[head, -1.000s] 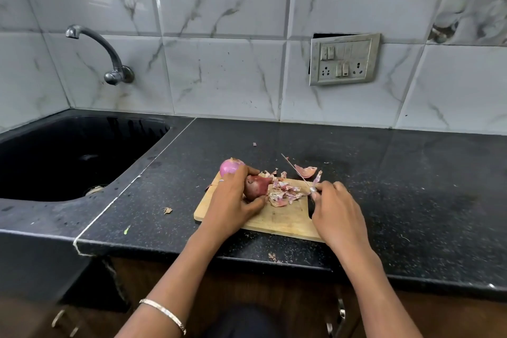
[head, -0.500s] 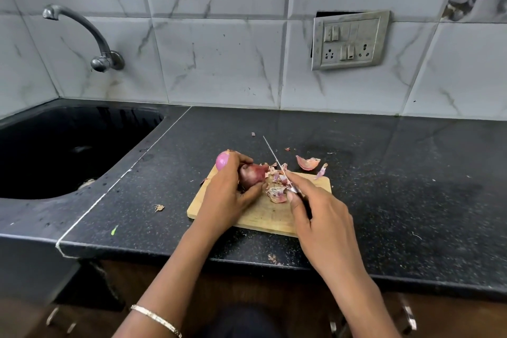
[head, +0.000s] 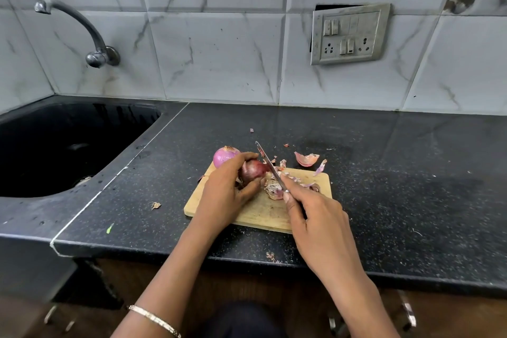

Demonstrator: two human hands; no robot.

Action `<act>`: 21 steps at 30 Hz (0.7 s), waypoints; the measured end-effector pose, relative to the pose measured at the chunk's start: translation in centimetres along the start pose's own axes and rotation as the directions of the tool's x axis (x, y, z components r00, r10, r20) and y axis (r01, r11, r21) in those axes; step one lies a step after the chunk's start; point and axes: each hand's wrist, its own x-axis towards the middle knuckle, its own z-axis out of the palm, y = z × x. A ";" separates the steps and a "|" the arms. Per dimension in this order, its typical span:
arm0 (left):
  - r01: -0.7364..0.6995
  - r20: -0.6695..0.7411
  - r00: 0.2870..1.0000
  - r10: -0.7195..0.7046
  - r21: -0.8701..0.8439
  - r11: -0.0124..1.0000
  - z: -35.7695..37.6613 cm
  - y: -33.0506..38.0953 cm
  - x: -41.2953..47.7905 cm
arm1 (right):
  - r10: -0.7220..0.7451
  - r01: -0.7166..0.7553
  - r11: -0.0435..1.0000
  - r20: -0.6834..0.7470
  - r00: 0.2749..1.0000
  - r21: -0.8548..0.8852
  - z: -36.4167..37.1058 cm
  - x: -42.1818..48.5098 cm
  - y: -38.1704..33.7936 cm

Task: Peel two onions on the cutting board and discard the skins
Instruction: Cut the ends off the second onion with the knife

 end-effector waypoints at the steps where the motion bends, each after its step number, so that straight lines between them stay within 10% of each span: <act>1: 0.001 0.002 1.000 -0.001 -0.001 1.000 0.0 0.0 0.0 | 0.004 -0.004 1.000 0.002 1.000 -0.004 0.0 0.0 0.0; 21: -0.021 -0.028 0.999 0.022 0.028 0.999 0.4 0.2 0.4 | 0.014 -0.013 1.000 0.021 1.000 -0.024 0.1 0.7 -0.9</act>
